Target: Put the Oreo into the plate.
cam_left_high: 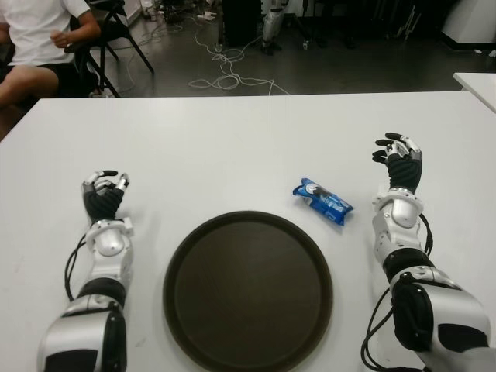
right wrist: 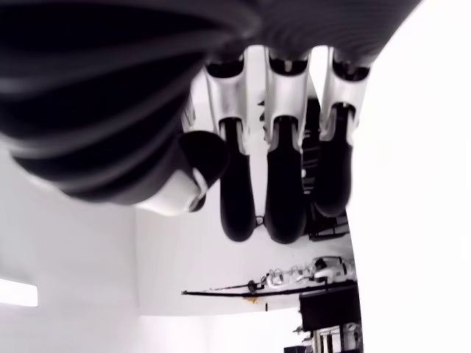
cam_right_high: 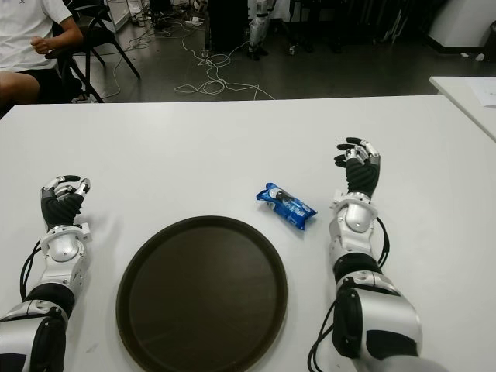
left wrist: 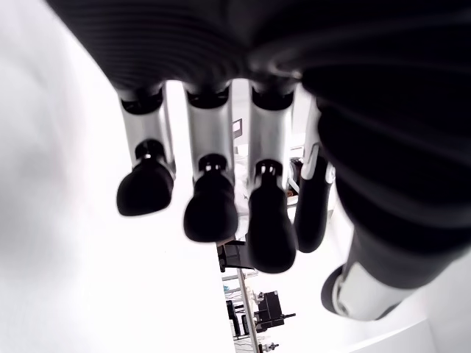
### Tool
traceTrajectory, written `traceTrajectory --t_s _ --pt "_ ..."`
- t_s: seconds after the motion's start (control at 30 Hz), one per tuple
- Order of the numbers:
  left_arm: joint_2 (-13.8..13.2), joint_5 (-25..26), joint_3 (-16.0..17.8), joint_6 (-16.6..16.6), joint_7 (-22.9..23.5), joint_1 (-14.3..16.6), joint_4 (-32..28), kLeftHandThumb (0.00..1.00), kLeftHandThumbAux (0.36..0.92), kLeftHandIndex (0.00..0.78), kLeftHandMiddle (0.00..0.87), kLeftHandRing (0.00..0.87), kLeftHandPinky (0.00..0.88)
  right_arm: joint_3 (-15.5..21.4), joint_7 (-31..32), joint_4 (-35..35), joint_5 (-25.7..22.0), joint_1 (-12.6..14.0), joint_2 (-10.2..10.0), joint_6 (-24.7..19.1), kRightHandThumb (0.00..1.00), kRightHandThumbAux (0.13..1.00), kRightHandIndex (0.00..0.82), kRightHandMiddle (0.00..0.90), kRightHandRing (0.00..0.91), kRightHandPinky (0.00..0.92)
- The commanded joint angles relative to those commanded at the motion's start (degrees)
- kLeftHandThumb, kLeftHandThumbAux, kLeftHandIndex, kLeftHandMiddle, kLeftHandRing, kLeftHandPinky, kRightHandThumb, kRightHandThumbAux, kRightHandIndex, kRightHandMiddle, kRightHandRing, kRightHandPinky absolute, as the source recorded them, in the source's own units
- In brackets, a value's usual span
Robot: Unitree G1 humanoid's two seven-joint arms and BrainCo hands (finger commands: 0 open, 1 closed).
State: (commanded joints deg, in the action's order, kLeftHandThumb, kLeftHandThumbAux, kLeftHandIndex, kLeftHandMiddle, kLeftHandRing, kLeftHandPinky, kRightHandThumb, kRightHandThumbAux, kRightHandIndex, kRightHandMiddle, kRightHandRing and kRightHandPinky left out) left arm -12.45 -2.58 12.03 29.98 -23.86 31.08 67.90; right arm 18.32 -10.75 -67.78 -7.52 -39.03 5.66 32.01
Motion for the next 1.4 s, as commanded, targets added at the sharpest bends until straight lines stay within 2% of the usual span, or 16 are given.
traceTrajectory --t_s 0.27,0.53,0.77,1.23,1.4 --pt "-0.1 -0.2 -0.2 -0.6 -0.1 0.2 0.2 0.704 0.718 0.435 0.746 0.759 0.767 -0.3 -0.9 -0.3 0.7 -0.2 0.2 -0.5 0.838 0.678 0.454 0.446 0.485 0.44" --pt "-0.1 0.1 0.0 -0.4 0.5 0.1 0.2 0.705 0.717 0.435 0.745 0.759 0.767 -1.2 -2.4 -0.2 1.8 -0.4 0.4 -1.6 0.837 0.678 0.445 0.459 0.516 0.483" --pt "-0.1 0.1 0.0 -0.4 0.4 0.1 0.1 0.705 0.717 0.435 0.746 0.758 0.766 -2.2 -4.6 -0.3 3.5 -0.4 0.8 -2.6 0.836 0.679 0.44 0.464 0.525 0.471" --pt "-0.1 -0.1 -0.1 0.0 0.2 0.0 0.1 0.705 0.718 0.435 0.748 0.76 0.775 -2.2 -4.6 -0.9 3.2 -0.3 1.2 -1.9 0.833 0.684 0.488 0.402 0.365 0.333" --pt "-0.1 -0.1 -0.2 0.4 0.5 -0.2 0.0 0.705 0.717 0.435 0.755 0.766 0.779 -1.5 -4.1 -1.1 2.6 -0.5 1.2 -2.1 0.836 0.675 0.452 0.449 0.289 0.272"
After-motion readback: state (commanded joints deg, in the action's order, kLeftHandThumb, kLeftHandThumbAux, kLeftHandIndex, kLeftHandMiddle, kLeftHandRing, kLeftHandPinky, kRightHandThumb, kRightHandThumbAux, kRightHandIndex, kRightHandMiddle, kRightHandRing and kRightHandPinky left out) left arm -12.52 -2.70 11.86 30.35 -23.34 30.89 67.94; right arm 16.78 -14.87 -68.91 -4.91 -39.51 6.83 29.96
